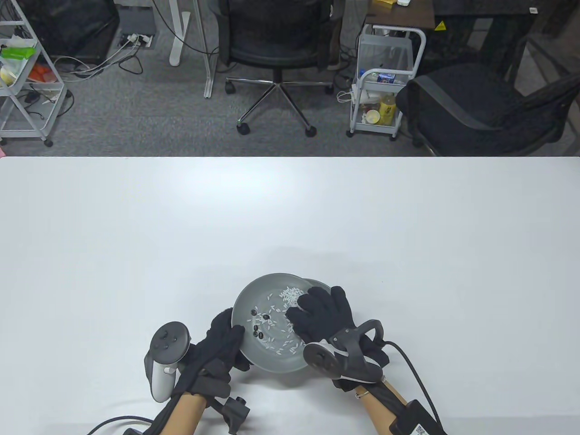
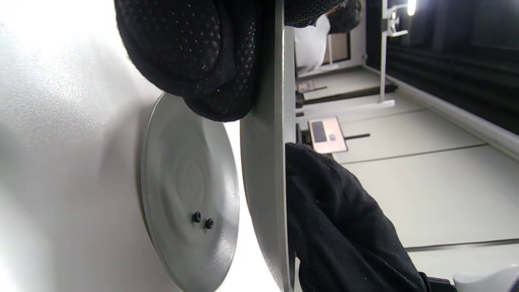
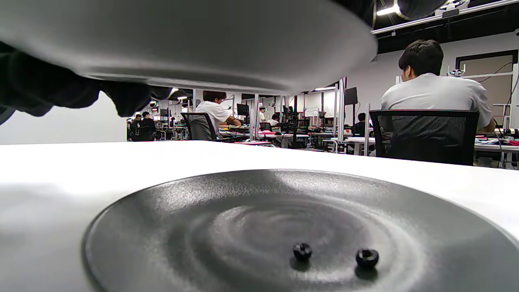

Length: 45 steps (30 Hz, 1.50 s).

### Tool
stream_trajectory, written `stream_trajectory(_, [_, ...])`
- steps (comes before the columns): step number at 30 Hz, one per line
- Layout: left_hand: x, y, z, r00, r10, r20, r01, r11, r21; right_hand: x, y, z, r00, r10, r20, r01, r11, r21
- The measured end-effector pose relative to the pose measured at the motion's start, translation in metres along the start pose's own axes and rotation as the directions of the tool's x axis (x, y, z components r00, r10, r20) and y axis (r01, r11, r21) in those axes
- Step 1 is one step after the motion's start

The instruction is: Pick coffee beans with hand pinch into plate

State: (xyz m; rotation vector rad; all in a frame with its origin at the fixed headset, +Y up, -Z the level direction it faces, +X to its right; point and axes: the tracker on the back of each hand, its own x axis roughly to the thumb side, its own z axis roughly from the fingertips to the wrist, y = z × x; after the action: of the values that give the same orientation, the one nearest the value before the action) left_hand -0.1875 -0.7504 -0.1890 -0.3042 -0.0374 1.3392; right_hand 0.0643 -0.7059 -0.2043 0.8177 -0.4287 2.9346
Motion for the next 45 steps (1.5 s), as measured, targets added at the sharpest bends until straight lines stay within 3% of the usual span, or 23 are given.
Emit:
stream_trajectory(14, [-0.002,-0.003,-0.001,1.000,-0.020,-0.008,0.019,1.000,-0.022,-0.008,0.008,0.000,0.999,-0.045,-0.014,0.045,0.999,0.012])
stream_trajectory(18, [-0.003,-0.002,-0.001,1.000,-0.005,-0.007,0.005,1.000,-0.011,-0.011,0.001,-0.002,0.996,-0.084,-0.022,0.086,0.994,0.070])
stream_trajectory(26, [0.001,-0.005,-0.001,0.997,0.009,0.075,-0.010,1.000,0.012,-0.010,-0.006,-0.001,0.999,-0.034,-0.014,0.034,0.999,-0.015])
stream_trajectory(36, [-0.001,-0.004,-0.001,0.999,-0.033,0.018,0.032,0.999,0.027,-0.006,0.007,-0.002,1.000,0.002,-0.002,-0.002,0.999,0.052])
stream_trajectory(45, [-0.005,0.000,-0.002,1.000,0.002,-0.015,-0.001,0.999,0.048,-0.011,-0.002,-0.001,0.999,-0.030,-0.024,0.029,0.999,-0.025])
